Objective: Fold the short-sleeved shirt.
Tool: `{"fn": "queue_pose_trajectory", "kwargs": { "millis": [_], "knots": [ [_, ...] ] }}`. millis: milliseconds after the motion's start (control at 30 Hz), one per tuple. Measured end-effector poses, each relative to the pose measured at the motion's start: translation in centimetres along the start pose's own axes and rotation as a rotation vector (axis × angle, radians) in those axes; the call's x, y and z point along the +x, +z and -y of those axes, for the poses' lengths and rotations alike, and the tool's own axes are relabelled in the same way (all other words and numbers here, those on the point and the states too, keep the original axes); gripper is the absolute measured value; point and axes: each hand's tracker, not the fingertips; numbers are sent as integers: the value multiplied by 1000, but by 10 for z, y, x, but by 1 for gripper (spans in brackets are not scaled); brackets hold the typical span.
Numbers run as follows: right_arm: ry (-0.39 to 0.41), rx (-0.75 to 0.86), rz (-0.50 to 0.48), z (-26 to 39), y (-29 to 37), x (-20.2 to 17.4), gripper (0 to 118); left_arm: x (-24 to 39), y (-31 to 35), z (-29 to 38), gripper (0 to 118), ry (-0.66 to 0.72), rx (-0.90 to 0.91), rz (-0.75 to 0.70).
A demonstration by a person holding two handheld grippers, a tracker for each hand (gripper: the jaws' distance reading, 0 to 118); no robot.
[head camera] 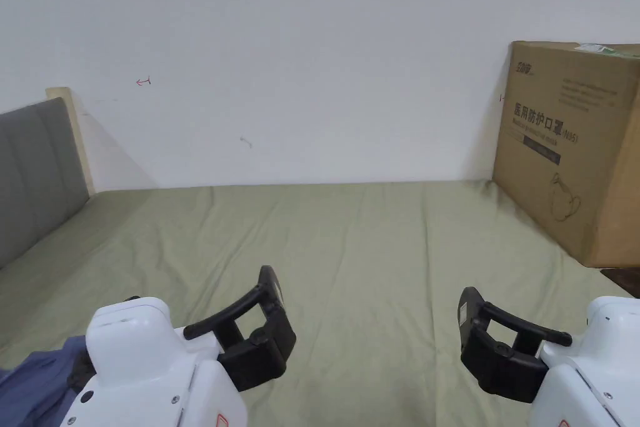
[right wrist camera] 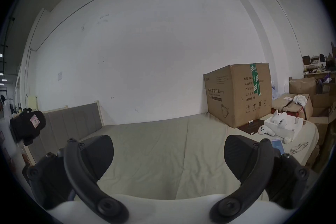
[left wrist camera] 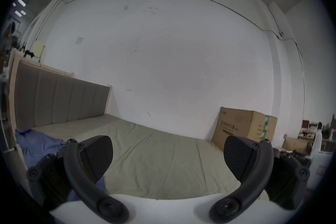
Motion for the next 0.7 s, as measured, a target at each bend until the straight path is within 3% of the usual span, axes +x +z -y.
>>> {"fn": "queue_pose_trajectory", "kwargs": {
  "millis": [67, 200, 300, 500, 533, 667, 700],
  "knots": [
    [35, -6, 12, -1, -1, -3, 118, 0, -3, -1, 118, -24, 0, 9],
    [40, -18, 19, -2, -2, -4, 118, 9, -8, -2, 118, -260, -41, -58],
    [5, -23, 5, -3, -2, 0, 118, 10, -7, 1, 118, -288, -35, -32],
    [13, -22, -33, -5, -1, 1, 114, 13, -11, 0, 118, -354, -91, -2],
    [11, -16, -46, -5, 0, 2, 109, 14, -11, 2, 118, -370, -87, -6],
    [61, 7, -48, -3, 3, -1, 68, 15, -7, 0, 108, -381, -121, 6],
    [91, 2, -21, -3, 0, -1, 27, 13, -5, -1, 86, -372, -115, 4]
  ]
}}
